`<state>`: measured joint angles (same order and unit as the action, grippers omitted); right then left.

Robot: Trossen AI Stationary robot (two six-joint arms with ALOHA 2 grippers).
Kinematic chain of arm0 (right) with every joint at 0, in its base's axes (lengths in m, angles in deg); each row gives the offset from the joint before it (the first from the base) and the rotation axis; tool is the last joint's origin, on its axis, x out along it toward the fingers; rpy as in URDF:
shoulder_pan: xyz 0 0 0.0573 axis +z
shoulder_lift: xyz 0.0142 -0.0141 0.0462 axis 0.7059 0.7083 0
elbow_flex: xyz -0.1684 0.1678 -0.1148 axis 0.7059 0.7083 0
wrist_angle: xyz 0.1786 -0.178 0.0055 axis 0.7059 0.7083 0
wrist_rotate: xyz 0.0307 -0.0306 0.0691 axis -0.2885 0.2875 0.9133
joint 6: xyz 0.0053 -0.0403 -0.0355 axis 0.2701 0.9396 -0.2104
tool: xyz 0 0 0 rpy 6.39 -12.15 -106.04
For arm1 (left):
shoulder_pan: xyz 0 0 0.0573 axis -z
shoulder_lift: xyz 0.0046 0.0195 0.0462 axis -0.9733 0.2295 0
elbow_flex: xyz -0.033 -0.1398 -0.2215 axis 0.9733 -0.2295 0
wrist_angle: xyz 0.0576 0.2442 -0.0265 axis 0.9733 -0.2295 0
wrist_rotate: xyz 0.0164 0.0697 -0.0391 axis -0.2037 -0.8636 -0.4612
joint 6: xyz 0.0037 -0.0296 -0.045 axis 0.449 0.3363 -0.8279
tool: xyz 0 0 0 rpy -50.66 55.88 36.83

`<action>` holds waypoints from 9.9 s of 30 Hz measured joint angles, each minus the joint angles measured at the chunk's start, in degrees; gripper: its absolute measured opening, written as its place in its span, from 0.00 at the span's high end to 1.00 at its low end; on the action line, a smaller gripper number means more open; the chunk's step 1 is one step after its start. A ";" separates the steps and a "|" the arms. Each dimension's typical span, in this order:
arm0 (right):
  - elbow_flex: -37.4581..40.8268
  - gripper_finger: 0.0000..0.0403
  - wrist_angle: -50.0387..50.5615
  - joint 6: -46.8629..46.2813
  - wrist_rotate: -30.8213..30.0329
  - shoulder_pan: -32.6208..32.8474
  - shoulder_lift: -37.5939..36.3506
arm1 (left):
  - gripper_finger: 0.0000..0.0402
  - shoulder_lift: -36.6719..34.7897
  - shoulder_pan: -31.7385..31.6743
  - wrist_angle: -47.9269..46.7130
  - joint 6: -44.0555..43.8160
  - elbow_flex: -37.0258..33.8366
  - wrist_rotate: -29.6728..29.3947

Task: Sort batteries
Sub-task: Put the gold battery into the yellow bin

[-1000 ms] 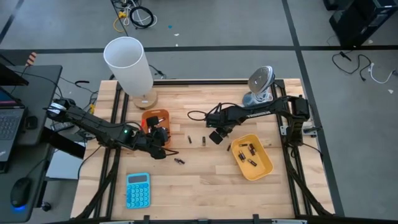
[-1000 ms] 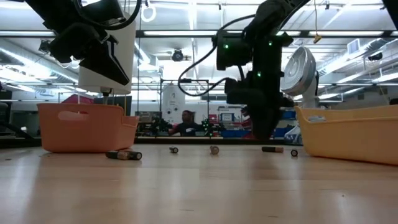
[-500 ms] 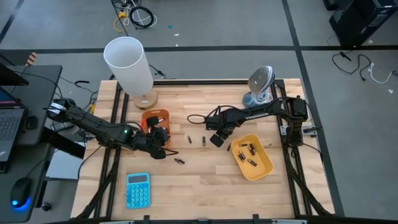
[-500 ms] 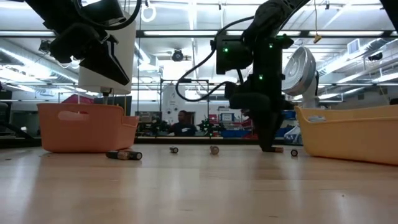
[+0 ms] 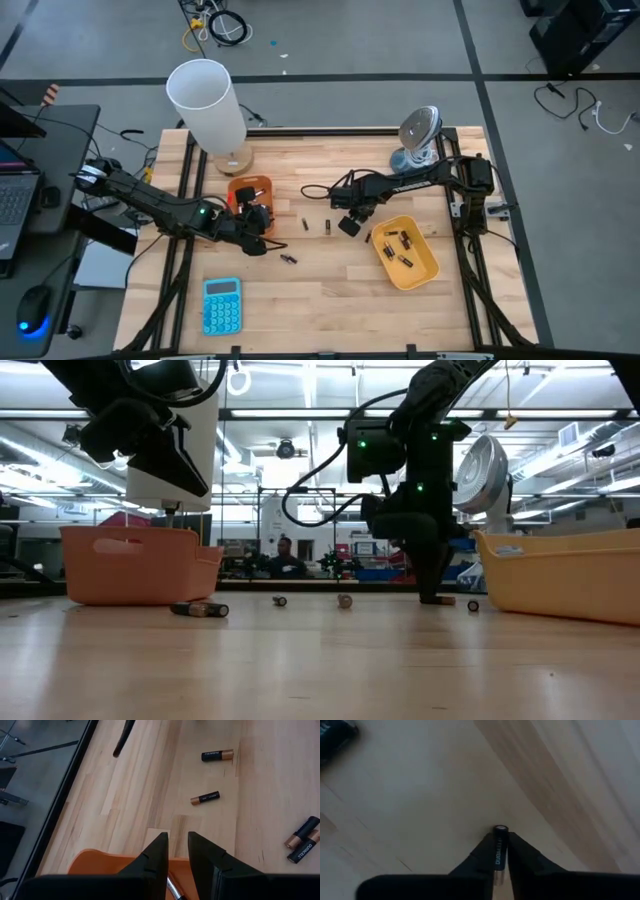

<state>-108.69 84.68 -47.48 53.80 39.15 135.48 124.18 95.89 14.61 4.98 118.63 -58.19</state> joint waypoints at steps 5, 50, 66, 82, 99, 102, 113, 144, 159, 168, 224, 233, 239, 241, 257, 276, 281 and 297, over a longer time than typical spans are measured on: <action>-0.07 0.98 0.00 1.02 0.48 -0.27 -0.14 | 0.81 0.00 0.00 -0.02 -0.05 0.00 0.02; -0.35 0.69 -3.85 4.12 1.53 0.11 3.65 | 0.81 0.01 0.00 -0.05 -0.20 0.00 0.06; -0.15 0.96 -3.85 2.98 1.30 -0.01 3.66 | 0.81 0.00 0.00 -0.04 -0.20 0.00 0.07; 0.26 0.98 -5.11 3.45 -0.49 0.37 -6.54 | 0.81 0.00 0.00 -0.04 -0.20 0.00 0.07; 0.09 0.98 10.01 -4.40 -1.21 10.03 -20.95 | 0.81 0.02 0.02 -0.02 -0.18 0.00 0.31; 1.56 0.98 15.02 -10.01 -1.20 13.18 -22.14 | 0.81 0.00 0.00 0.00 -0.20 0.00 0.31; 13.34 0.98 11.00 -31.86 0.98 22.74 -25.04 | 0.81 0.00 0.00 -0.02 0.05 0.00 0.31; 21.20 0.82 1.92 -41.03 -1.19 24.01 -25.31 | 0.81 0.02 0.02 -0.07 0.04 -0.02 0.28; 5.80 0.88 5.49 -22.69 -11.23 21.29 -27.36 | 0.81 0.02 0.02 0.01 0.04 -0.02 0.28; 5.05 0.90 -4.73 -6.18 -10.51 15.67 -27.31 | 0.81 0.02 0.02 0.01 0.02 -0.02 0.28; 4.94 0.89 -5.53 42.97 2.14 12.91 -9.87 | 0.81 0.01 0.02 -0.28 -1.38 -0.02 0.72; 4.98 0.77 -3.43 42.79 -1.28 14.29 -3.64 | 0.81 0.00 0.02 -1.42 -1.34 -0.02 0.76; 3.26 0.73 -2.53 42.65 -2.61 15.03 -3.47 | 0.81 0.02 0.02 -1.54 -1.32 -0.02 0.79; 1.42 0.72 -1.20 42.99 -2.73 15.17 -3.47 | 0.81 0.01 0.02 -1.53 -1.32 -0.02 0.79; -1.68 0.71 7.90 42.97 -2.29 15.47 -2.92 | 0.81 0.02 0.02 -1.52 -1.32 -0.02 0.76; -1.97 0.71 10.82 44.64 -1.39 16.93 4.01 | 0.81 0.01 0.04 -1.49 -1.32 -0.02 0.74; -2.02 0.75 10.46 43.85 -0.67 16.81 4.09 | 0.81 0.01 0.04 -1.50 -1.32 -0.02 0.74; -3.85 0.98 8.89 42.02 -1.06 16.01 4.29 | 0.81 0.00 0.03 -1.35 -1.45 -0.02 0.74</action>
<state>-112.55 93.57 -5.46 52.74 55.16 139.77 124.18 95.92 13.25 3.53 118.61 -57.45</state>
